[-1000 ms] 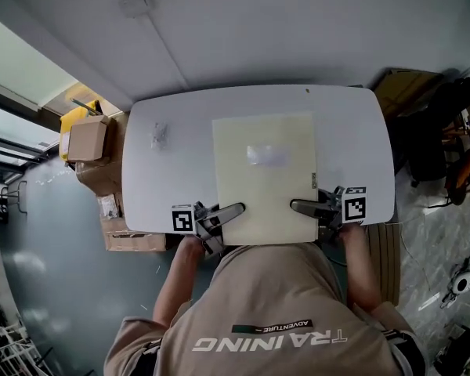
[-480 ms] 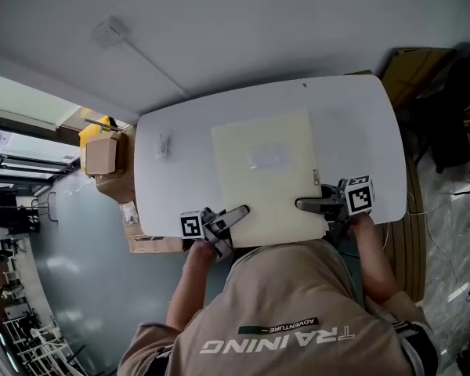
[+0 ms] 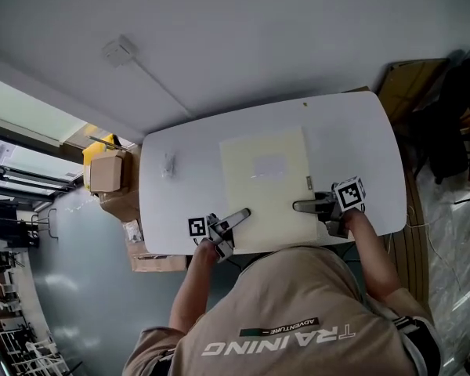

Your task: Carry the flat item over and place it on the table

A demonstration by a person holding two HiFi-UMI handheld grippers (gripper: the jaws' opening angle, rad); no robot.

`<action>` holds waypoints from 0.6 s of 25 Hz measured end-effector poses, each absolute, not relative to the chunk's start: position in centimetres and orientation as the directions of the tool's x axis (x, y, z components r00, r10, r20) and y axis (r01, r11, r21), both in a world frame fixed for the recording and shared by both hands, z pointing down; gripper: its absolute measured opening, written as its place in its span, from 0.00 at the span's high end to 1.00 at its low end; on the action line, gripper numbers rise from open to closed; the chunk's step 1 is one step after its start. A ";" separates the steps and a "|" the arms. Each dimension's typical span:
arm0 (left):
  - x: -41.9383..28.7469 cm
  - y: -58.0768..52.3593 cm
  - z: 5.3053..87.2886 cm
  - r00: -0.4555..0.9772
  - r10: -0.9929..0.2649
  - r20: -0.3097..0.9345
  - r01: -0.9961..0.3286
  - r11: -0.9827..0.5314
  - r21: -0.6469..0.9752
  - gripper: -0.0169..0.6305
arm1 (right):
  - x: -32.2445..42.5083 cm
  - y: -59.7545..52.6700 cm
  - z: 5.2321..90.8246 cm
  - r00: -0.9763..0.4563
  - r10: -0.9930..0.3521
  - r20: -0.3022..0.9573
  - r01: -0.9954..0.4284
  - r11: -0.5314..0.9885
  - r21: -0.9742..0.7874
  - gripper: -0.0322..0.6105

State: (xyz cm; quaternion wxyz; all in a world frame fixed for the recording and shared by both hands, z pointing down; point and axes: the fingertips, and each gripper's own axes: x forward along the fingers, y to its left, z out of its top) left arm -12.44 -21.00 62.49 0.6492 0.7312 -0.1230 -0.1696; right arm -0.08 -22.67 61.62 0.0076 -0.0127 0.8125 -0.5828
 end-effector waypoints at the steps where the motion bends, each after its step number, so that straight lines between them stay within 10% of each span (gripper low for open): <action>1: -12.7 -21.7 63.5 0.915 -0.395 -0.078 0.043 -0.098 0.994 0.51 | -0.4 -23.3 62.7 -0.999 -0.038 0.014 -0.025 0.298 -0.954 0.47; 15: -15.5 -28.9 73.0 0.930 -0.365 -0.035 0.096 0.152 0.984 0.51 | -2.8 -30.1 72.5 -0.985 -0.141 0.101 -0.106 0.028 -0.994 0.47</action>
